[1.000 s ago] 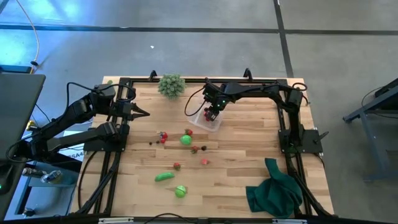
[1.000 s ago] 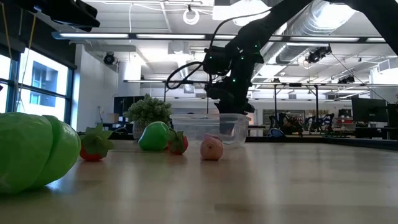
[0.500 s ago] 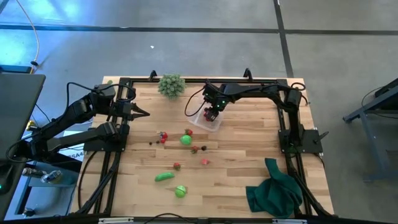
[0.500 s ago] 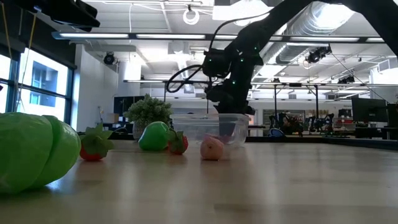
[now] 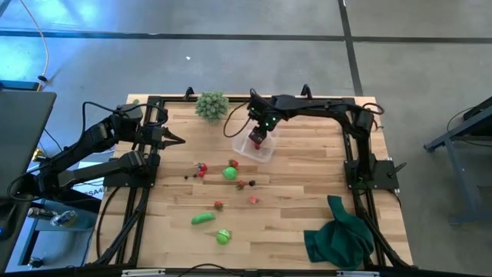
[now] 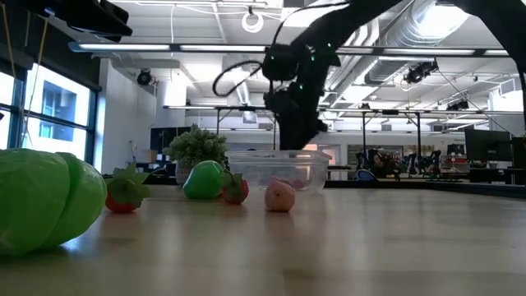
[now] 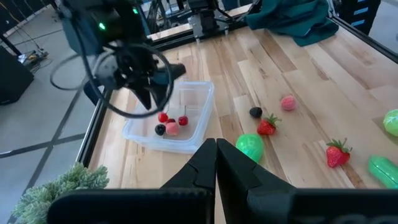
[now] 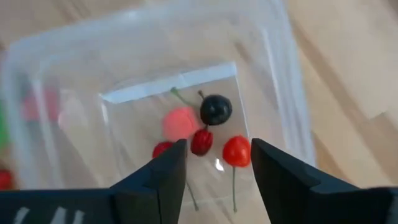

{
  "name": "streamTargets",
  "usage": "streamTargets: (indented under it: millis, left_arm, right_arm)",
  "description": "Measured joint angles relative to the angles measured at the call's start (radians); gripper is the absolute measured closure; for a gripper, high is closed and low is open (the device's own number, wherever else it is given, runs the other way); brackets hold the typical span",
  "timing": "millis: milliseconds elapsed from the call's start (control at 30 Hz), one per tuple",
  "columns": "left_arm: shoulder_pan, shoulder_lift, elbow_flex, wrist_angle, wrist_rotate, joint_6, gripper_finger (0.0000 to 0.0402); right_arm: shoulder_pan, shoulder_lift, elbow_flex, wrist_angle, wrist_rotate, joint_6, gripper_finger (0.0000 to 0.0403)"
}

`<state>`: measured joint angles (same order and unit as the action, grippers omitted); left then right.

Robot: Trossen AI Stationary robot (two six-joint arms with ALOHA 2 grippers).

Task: Pick and placing Produce into tupperware
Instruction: Put the peach into the transparent container

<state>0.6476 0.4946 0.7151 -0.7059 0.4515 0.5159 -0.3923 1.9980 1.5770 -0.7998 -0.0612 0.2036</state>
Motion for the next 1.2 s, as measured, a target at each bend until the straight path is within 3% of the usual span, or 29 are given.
streamTargets:
  millis: [333, 600, 833, 1000, 1200]
  left_arm:
    - [0.0, 0.0, 0.0, 0.0, 0.0, 0.0, 0.0399]
    - [0.0, 0.0, 0.0, 0.0, 0.0, 0.0, 0.0399]
    - [0.0, 0.0, 0.0, 0.0, 0.0, 0.0, 0.0399]
    - [0.0, 0.0, 0.0, 0.0, 0.0, 0.0, 0.0399]
    - [0.0, 0.0, 0.0, 0.0, 0.0, 0.0, 0.0399]
  right_arm:
    - [0.081, -0.077, 0.274, -0.204, 0.018, -0.078, 0.0235]
    - [0.267, -0.279, 0.253, -0.223, 0.197, -0.081, 0.0235]
    - [0.465, -0.464, -0.028, -0.112, 0.21, 0.034, 0.0236]
    - [0.58, -0.525, -0.318, 0.14, 0.153, 0.157, 0.0236]
    - [0.655, -0.508, -0.541, 0.447, 0.092, 0.12, 0.0236]
